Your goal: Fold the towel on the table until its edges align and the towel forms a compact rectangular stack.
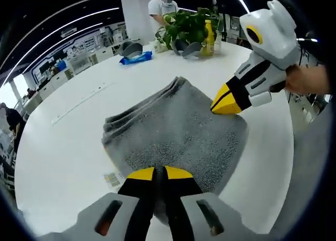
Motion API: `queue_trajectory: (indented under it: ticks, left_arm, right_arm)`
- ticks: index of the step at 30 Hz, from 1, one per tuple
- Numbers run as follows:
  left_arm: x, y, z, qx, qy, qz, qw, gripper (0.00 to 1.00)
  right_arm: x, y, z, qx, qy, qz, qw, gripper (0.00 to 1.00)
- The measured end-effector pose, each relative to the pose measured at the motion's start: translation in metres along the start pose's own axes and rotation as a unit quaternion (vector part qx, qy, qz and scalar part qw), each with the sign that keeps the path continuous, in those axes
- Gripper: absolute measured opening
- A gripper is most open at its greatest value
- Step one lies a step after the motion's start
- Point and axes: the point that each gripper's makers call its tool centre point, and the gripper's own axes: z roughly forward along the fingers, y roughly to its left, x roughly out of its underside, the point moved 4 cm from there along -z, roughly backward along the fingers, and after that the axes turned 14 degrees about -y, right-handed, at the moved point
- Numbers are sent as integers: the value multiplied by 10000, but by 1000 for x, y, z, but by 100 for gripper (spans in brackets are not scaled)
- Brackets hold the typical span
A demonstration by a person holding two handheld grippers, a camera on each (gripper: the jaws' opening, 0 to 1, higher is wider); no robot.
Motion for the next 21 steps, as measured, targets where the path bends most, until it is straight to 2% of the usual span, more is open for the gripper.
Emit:
queue_trajectory:
  ticks: [2,5,10,14,18,21]
  left_arm:
    - [2,2,3,-88,-12,142,9999,1]
    - [1,4,5,-125,-62,175,9997,1]
    - [-3,8,3,-186,-42,-135,9997,1]
    - [-8,10,-10,-272,-248,-561,9977,1]
    - [-9,10,-28,-298,-261,-635,9972,1]
    - [-18,11,-48,-459,-762,-932,9917,4]
  right_arm:
    - [0,-1,4,48,5,191,9998,0]
    - [-2,-4,8,97,-21,285,9995,0]
    - [-6,-5,7,148,33,326,9994,0]
    - [-20,-6,-8,253,-414,639,9968,0]
    - [-25,-4,-28,425,-633,499,9958,0]
    - [-30,-4,-46,604,-969,650,9913,0]
